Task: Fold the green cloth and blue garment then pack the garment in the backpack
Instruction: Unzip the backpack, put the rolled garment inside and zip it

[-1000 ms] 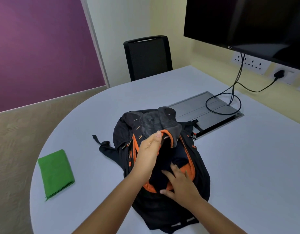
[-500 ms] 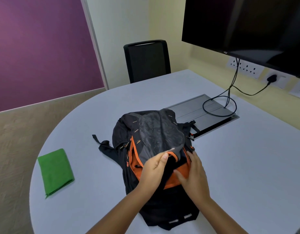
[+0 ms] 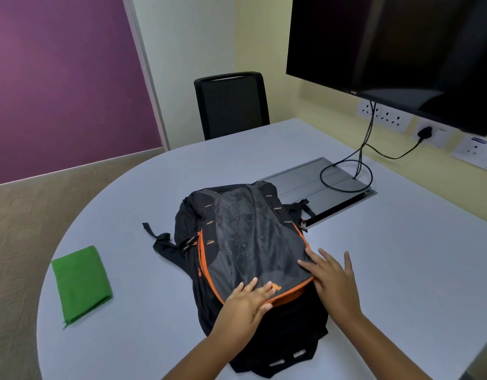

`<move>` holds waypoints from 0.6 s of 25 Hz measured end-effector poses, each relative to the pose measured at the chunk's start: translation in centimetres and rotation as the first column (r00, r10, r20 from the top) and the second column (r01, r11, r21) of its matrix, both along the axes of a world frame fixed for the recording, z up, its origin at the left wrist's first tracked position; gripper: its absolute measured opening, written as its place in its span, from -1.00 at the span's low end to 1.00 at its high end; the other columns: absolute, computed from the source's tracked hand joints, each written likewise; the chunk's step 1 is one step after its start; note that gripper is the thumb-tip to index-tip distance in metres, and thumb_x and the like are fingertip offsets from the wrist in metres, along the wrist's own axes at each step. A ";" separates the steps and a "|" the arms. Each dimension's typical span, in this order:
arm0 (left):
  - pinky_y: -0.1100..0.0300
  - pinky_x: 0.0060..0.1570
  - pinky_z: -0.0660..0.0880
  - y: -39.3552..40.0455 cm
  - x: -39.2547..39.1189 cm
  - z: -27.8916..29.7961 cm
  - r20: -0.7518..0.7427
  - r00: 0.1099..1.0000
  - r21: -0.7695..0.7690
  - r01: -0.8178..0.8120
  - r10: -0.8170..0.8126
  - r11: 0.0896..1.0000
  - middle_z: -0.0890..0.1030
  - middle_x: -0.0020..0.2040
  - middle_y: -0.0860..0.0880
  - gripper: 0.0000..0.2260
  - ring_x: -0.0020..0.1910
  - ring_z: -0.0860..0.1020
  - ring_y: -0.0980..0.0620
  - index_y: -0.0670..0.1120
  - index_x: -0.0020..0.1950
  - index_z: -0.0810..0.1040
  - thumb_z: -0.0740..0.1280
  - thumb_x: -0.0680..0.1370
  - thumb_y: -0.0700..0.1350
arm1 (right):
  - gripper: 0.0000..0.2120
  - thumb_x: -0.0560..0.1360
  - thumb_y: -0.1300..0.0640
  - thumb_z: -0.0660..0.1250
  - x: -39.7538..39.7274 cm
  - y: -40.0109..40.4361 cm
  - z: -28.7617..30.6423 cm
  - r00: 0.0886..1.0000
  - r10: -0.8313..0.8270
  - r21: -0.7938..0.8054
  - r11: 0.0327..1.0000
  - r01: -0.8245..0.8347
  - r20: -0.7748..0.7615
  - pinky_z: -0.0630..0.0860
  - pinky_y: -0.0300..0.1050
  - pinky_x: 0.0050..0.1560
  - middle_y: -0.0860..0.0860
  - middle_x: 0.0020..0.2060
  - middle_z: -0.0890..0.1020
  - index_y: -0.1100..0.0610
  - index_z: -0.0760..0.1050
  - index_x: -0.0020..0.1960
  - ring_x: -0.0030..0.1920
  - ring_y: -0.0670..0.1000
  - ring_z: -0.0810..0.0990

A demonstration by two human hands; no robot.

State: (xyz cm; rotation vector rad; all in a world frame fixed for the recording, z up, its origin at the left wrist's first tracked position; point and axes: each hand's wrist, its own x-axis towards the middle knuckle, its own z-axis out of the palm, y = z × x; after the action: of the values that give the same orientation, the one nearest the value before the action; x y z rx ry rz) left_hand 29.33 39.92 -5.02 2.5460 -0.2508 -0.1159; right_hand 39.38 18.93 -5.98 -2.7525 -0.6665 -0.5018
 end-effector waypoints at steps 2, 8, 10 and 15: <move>0.13 0.50 -0.10 0.2 -0.4 -1.6 -0.099 0.995 0.187 0.036 -0.018 0.982 0.13 0.51 0.18 -0.51 0.51 -0.09 0.15 0.10 0.50 0.15 -0.13 0.60 0.19 | -0.47 0.31 0.35 0.49 -1.2 -1.2 -2.0 0.993 -0.051 0.006 0.999 0.051 -0.105 0.11 0.37 0.36 -0.06 0.19 0.60 -0.10 0.56 0.16 0.24 0.12 0.55; 0.21 0.23 0.41 2.9 -3.6 -4.5 -0.231 0.967 0.290 0.171 -0.105 0.942 0.43 0.34 0.24 -0.60 0.34 0.42 0.14 0.19 0.26 0.50 0.00 0.54 0.16 | -0.43 0.39 0.35 0.39 -3.1 -1.7 -3.4 0.976 -0.091 0.055 0.993 0.103 -0.197 0.11 0.39 0.36 -0.04 0.33 0.48 -0.04 0.42 0.32 0.38 0.04 0.39; 0.23 0.23 0.40 4.1 -4.2 -5.5 -0.159 0.981 0.316 0.159 -0.114 0.935 0.43 0.33 0.26 -0.53 0.34 0.41 0.18 0.19 0.28 0.47 -0.17 0.62 0.14 | -0.43 0.41 0.35 0.36 -2.9 -0.3 -2.4 0.983 -0.060 0.105 0.991 0.080 -0.173 0.04 0.36 0.39 -0.04 0.36 0.44 -0.05 0.38 0.34 0.42 0.00 0.31; 0.45 0.02 0.44 8.9 -5.7 -5.3 0.004 1.000 0.070 0.007 -0.008 0.998 0.62 0.03 0.27 -0.66 0.04 0.56 0.29 0.16 0.18 0.45 -0.08 0.62 0.12 | -0.53 0.48 0.15 0.10 -2.7 6.4 -0.1 0.990 0.110 0.163 0.982 -0.095 -0.085 0.01 0.32 0.40 -0.10 0.39 0.36 -0.08 0.29 0.37 0.45 -0.07 0.19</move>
State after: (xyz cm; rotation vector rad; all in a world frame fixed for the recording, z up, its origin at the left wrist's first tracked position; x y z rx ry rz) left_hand 23.68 48.86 -10.31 2.6148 -0.2623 -0.1245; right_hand 36.73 25.28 -6.12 -2.5601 -0.7090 -0.3834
